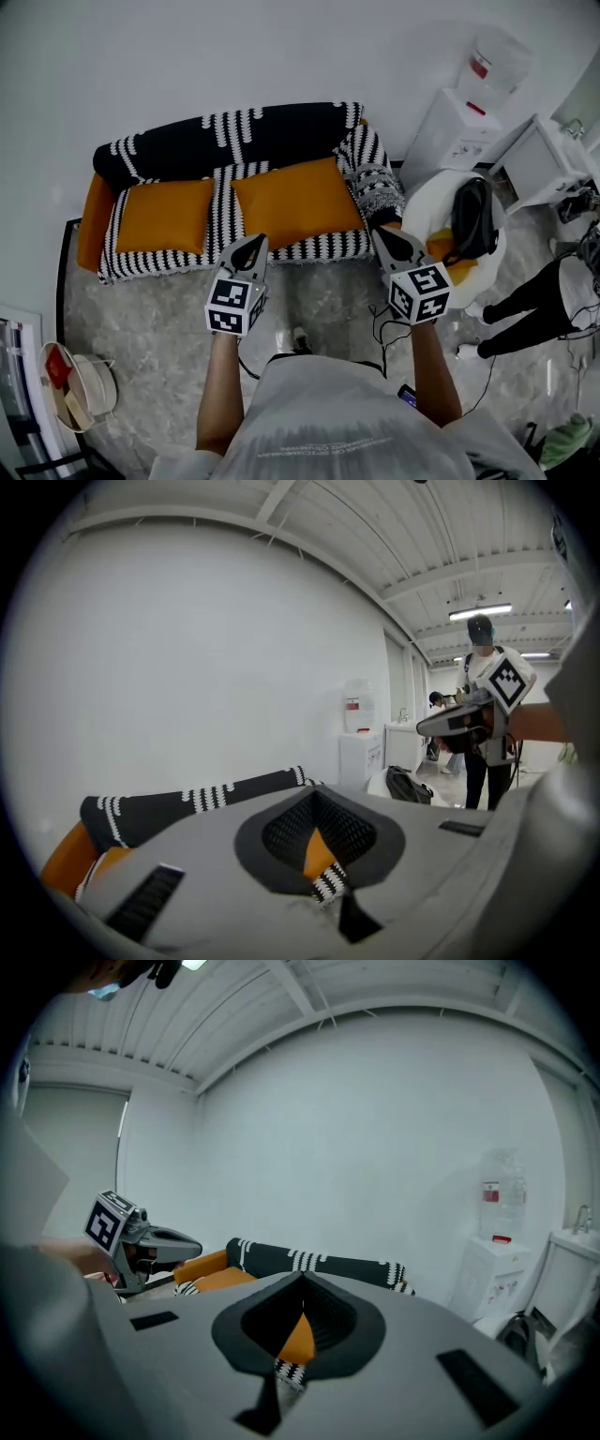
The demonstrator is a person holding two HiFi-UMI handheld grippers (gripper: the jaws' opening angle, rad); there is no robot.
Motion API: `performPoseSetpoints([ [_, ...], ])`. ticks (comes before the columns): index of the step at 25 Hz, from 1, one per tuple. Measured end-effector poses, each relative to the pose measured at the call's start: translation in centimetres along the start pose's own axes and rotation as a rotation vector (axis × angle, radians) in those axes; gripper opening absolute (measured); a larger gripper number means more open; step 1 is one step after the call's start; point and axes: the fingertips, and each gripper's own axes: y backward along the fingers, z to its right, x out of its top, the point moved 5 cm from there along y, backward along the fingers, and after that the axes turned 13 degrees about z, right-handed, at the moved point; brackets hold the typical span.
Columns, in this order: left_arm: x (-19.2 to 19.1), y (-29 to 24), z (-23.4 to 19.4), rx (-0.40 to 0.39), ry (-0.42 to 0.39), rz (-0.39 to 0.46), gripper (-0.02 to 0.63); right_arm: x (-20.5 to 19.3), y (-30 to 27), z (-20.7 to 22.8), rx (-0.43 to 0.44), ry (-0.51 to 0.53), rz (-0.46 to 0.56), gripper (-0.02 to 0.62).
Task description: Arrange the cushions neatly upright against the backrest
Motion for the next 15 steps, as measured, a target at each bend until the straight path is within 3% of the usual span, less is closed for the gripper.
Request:
performPoseSetpoints([
  [15,-5.0,-4.7,-6.3,0.065,0.103,-0.11,0.015,-2.4,-8.3,2.9,0.011,-0.013,-0.109,0.002],
])
